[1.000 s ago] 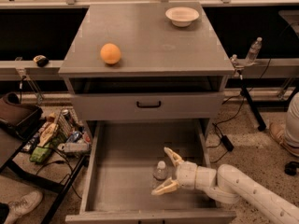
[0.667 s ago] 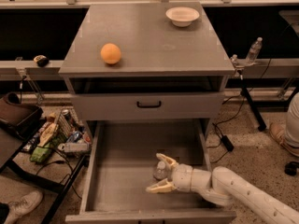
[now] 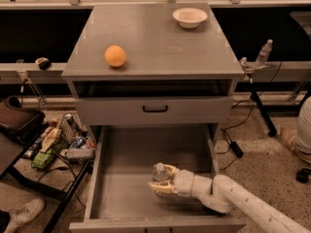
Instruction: Pick water bottle from middle drawer and place on counter
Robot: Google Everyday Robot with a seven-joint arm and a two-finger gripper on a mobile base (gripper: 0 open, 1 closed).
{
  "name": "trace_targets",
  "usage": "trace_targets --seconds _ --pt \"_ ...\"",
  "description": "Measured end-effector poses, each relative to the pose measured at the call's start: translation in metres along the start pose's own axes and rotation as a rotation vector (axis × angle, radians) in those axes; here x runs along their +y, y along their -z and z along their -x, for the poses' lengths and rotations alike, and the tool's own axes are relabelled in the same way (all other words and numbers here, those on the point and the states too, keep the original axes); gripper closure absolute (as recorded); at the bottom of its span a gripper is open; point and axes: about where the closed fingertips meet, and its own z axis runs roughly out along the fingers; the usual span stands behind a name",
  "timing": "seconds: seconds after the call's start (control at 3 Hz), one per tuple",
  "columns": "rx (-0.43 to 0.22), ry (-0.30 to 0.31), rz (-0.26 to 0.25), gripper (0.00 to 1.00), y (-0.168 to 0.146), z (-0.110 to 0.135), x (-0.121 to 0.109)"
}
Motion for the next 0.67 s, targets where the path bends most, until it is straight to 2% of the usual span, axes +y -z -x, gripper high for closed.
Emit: trace_targets --seconds 0.33,0.67 --pt "-0.002 -0.004 -0.005 0.89 -0.0002 -0.0023 -0.0018" --pt "-0.002 0.002 0.004 1.00 -0.0016 0.0054 -0.0002"
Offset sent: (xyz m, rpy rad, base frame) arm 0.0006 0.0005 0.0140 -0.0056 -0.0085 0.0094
